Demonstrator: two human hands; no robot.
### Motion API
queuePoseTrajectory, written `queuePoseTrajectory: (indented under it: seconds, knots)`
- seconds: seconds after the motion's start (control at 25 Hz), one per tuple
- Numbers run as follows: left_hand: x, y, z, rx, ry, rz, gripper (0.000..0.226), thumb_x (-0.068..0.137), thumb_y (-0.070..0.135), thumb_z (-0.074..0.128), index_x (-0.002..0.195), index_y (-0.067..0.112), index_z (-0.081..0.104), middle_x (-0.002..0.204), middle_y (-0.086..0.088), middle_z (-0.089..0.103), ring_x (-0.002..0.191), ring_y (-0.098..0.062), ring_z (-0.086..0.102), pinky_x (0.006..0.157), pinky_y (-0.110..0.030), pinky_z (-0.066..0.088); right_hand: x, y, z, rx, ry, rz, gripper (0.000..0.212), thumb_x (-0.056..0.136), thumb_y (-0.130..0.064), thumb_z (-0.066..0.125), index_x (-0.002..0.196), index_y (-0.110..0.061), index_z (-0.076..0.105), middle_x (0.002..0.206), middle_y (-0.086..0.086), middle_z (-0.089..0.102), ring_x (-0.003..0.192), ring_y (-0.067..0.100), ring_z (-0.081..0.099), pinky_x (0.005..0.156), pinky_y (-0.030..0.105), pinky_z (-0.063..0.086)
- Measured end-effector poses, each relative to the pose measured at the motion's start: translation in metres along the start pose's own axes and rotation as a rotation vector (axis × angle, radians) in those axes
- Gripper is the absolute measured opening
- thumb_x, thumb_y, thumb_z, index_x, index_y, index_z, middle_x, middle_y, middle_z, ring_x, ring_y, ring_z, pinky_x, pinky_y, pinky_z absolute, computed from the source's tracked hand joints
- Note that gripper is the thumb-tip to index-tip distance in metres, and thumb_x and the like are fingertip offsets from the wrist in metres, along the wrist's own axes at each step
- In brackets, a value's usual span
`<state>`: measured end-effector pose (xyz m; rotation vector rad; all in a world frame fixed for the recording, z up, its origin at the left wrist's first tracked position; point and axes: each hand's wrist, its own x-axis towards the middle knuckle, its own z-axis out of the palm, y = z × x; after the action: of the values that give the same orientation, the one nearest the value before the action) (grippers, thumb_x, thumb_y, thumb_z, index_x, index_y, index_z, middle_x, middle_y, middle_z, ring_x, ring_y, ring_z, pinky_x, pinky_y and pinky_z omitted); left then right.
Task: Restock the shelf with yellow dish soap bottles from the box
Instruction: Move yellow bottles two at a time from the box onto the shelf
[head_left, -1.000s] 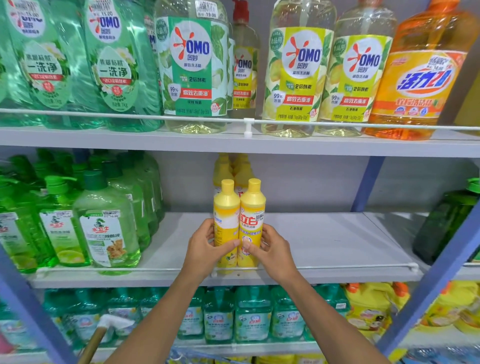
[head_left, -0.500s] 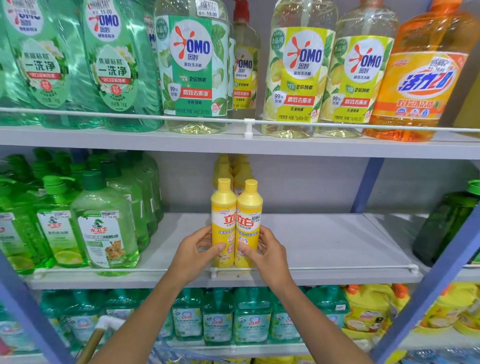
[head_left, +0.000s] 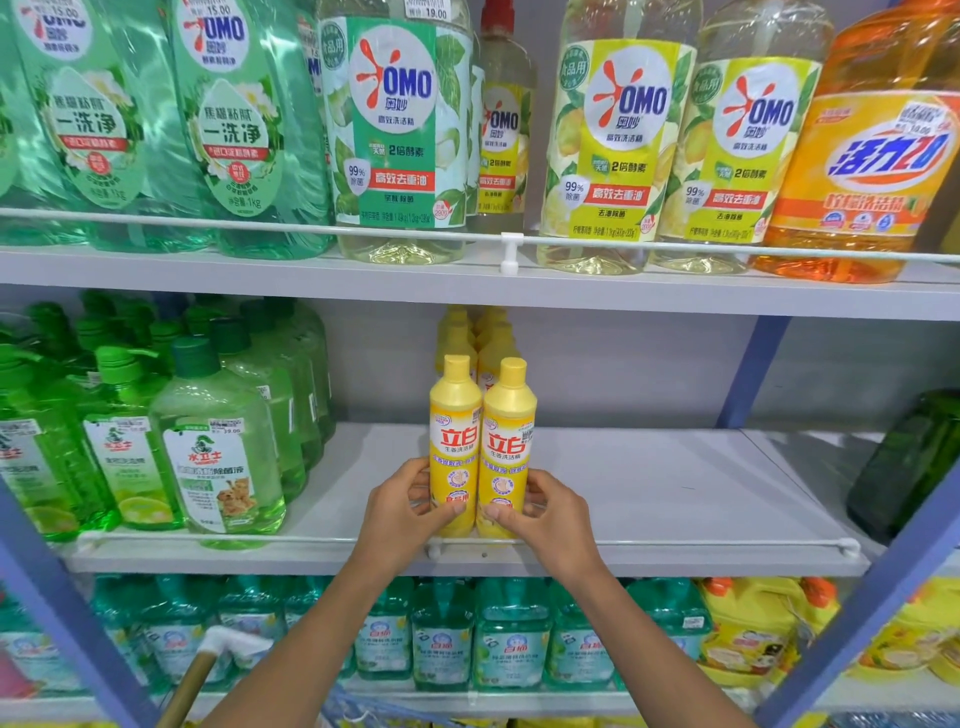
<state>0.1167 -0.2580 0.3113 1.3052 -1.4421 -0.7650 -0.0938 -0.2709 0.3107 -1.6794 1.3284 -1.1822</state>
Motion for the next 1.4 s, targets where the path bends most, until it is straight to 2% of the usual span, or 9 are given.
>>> queuePoseTrajectory:
  seconds: [0.16, 0.24, 0.4, 0.52, 0.6, 0.76, 0.92, 1.4]
  knots:
    - [0.003, -0.001, 0.001, 0.036, 0.006, -0.014, 0.055, 0.072, 0.025, 0.089, 0.121, 0.018, 0.065, 0.108, 0.009, 0.074, 0.096, 0.000, 0.069, 0.083, -0.020, 0.058, 0.005, -0.001, -0.001, -0.002, -0.030, 0.027, 0.058, 0.075, -0.024, 0.089, 0.125, -0.013, 0.063, 0.106, -0.015, 0.069, 0.095, -0.014, 0.064, 0.078, 0.009, 0.053]
    - [0.002, -0.002, 0.002, 0.046, 0.006, -0.021, 0.057, 0.070, 0.023, 0.091, 0.121, 0.017, 0.065, 0.105, 0.009, 0.075, 0.093, 0.000, 0.070, 0.081, -0.018, 0.058, 0.005, -0.002, 0.000, -0.014, -0.024, 0.027, 0.059, 0.075, -0.025, 0.088, 0.127, -0.013, 0.062, 0.107, -0.015, 0.069, 0.095, -0.016, 0.063, 0.077, 0.006, 0.051]
    - [-0.001, -0.003, 0.012, 0.123, 0.078, -0.009, 0.061, 0.067, 0.023, 0.092, 0.121, 0.018, 0.065, 0.105, 0.009, 0.074, 0.091, -0.003, 0.070, 0.085, -0.029, 0.060, 0.000, 0.004, 0.010, -0.138, 0.011, 0.024, 0.066, 0.074, -0.036, 0.089, 0.130, -0.019, 0.059, 0.112, -0.010, 0.072, 0.097, -0.002, 0.068, 0.085, 0.015, 0.056]
    - [-0.002, -0.006, 0.015, 0.142, 0.141, -0.008, 0.061, 0.066, 0.027, 0.093, 0.118, 0.022, 0.062, 0.107, 0.009, 0.070, 0.096, -0.003, 0.066, 0.084, -0.029, 0.060, -0.001, 0.008, 0.017, -0.222, 0.072, 0.026, 0.063, 0.074, -0.044, 0.087, 0.126, -0.021, 0.059, 0.110, -0.009, 0.073, 0.095, 0.004, 0.069, 0.085, 0.027, 0.060]
    - [-0.001, -0.007, 0.016, 0.170, 0.157, 0.001, 0.057, 0.066, 0.029, 0.093, 0.114, 0.022, 0.063, 0.105, 0.009, 0.070, 0.095, -0.004, 0.066, 0.081, -0.028, 0.060, 0.002, 0.009, 0.020, -0.223, 0.077, 0.030, 0.061, 0.075, -0.044, 0.086, 0.125, -0.021, 0.060, 0.109, -0.008, 0.073, 0.094, 0.006, 0.070, 0.085, 0.030, 0.061]
    - [0.009, -0.006, 0.020, 0.173, 0.176, -0.021, 0.052, 0.067, 0.023, 0.092, 0.111, 0.022, 0.065, 0.099, 0.012, 0.072, 0.089, -0.002, 0.068, 0.081, -0.028, 0.060, 0.016, 0.014, 0.022, -0.191, 0.090, 0.033, 0.056, 0.073, -0.041, 0.088, 0.120, -0.021, 0.064, 0.106, -0.010, 0.074, 0.092, 0.005, 0.070, 0.083, 0.034, 0.062]
    - [0.026, -0.009, 0.028, 0.178, 0.200, -0.049, 0.051, 0.068, 0.023, 0.092, 0.111, 0.022, 0.065, 0.100, 0.009, 0.073, 0.089, -0.006, 0.069, 0.083, -0.034, 0.061, 0.033, 0.016, 0.025, -0.198, 0.107, 0.059, 0.051, 0.074, -0.039, 0.088, 0.117, -0.021, 0.066, 0.105, -0.007, 0.074, 0.091, 0.007, 0.070, 0.082, 0.033, 0.061]
    - [0.040, -0.010, 0.035, 0.213, 0.218, -0.066, 0.055, 0.071, 0.028, 0.090, 0.119, 0.018, 0.064, 0.108, 0.003, 0.073, 0.093, -0.011, 0.069, 0.086, -0.032, 0.059, 0.051, 0.020, 0.026, -0.202, 0.093, 0.076, 0.057, 0.076, -0.042, 0.086, 0.123, -0.018, 0.065, 0.110, -0.004, 0.074, 0.094, 0.012, 0.071, 0.087, 0.036, 0.061]
